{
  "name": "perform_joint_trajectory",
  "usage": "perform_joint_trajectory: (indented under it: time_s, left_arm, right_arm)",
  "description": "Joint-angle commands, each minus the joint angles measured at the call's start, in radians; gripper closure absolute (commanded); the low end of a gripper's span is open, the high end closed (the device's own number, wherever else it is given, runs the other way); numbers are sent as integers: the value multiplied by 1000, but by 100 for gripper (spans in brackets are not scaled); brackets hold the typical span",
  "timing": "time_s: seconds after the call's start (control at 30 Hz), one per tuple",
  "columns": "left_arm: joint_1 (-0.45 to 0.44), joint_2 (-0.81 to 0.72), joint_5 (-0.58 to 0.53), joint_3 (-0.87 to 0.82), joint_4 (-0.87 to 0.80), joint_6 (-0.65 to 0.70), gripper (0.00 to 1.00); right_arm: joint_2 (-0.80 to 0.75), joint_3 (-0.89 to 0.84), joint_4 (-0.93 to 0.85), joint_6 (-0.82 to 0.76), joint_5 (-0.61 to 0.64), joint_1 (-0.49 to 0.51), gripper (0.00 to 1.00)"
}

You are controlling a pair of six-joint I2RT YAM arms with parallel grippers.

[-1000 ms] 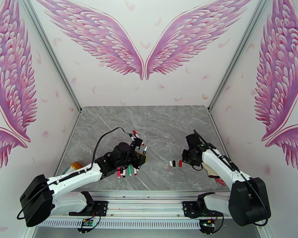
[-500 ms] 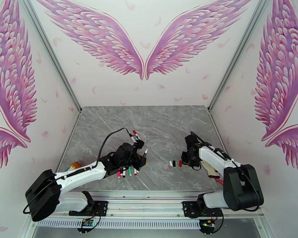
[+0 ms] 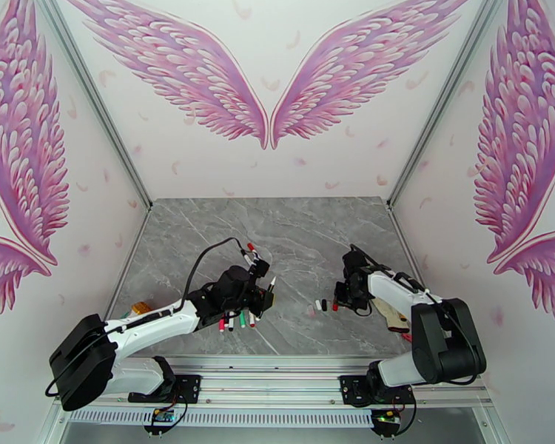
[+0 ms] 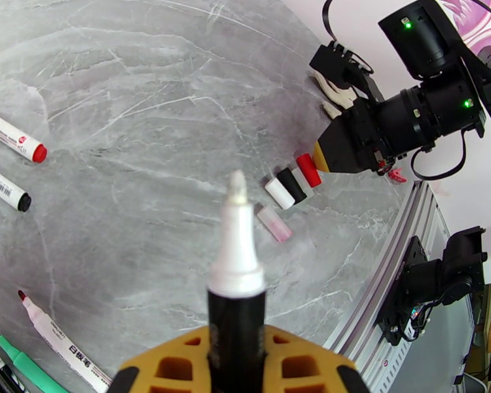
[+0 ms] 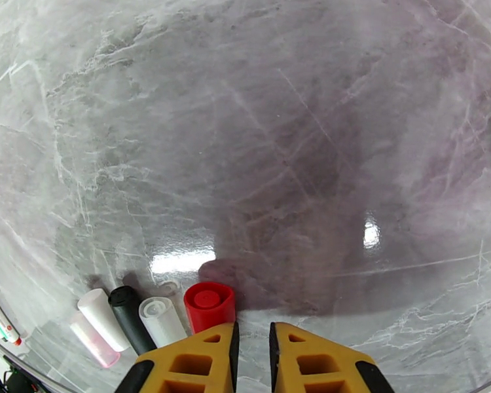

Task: Open the pen caps

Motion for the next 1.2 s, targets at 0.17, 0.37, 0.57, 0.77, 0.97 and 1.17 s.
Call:
perform_joint_trajectory:
  time_s: [0.17, 0.37, 0.57, 0.77, 0.97, 1.17]
  left_arm:
    - [-2, 17, 22, 45, 3, -5, 89]
    - [-3, 22, 13, 50, -7, -9, 89]
    - [-22, 23, -76, 79, -94, -60, 89]
    - [-63, 27, -199, 70, -128, -179, 89]
    - [-107, 96, -404, 113, -225, -323, 86]
    - [-121, 253, -456, 198, -293, -433, 88]
  right_arm:
    - [17, -5, 13, -13, -21, -8, 71]
    - [9, -3, 5, -10, -20, -7, 70]
    - [-32, -7, -8, 12, -8, -2, 68]
    - [-126, -47, 35, 20, -21, 2, 66]
    - [-262, -82, 102, 15, -118, 13, 56]
    - [-396, -135, 230, 49, -369, 22, 37]
